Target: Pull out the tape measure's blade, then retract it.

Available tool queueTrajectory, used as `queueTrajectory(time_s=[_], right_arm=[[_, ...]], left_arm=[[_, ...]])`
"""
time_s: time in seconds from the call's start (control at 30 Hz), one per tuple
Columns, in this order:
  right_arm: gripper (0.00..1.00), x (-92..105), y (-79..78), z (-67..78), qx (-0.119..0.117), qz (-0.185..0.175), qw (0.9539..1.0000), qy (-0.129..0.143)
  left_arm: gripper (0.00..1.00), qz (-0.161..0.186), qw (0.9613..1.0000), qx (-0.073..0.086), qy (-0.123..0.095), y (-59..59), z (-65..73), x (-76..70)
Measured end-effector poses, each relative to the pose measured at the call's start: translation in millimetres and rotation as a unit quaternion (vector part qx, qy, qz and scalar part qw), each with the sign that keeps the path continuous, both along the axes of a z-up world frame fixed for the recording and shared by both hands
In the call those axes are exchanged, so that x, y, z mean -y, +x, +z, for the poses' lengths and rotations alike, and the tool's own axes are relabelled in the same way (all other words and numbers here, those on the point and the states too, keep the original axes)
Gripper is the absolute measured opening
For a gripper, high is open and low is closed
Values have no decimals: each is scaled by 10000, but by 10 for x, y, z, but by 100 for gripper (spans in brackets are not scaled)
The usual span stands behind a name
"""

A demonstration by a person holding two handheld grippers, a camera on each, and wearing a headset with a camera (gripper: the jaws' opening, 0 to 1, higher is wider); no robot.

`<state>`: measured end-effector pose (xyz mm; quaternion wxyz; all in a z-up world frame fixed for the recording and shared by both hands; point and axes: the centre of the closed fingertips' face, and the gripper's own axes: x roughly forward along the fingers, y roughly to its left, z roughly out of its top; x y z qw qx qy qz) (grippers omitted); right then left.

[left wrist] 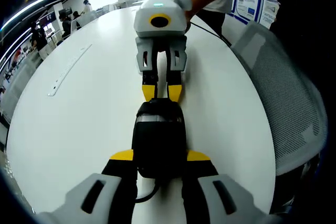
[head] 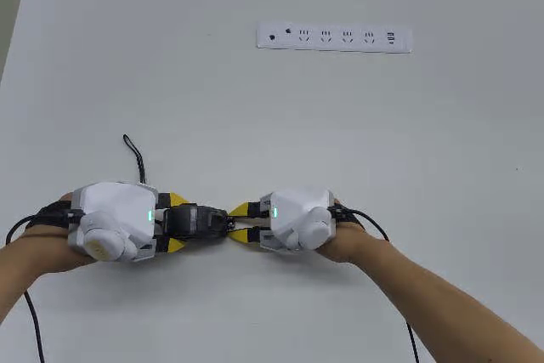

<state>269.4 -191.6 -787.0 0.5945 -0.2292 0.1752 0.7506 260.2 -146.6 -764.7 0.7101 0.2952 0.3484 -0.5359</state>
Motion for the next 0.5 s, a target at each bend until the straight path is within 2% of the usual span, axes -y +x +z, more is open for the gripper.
queueTrajectory(time_s=[0.5], right_arm=[[8,6,5,-5,-27,53,10000,-58]], left_arm=[[28,34,10000,-41,8,7,1,-6]])
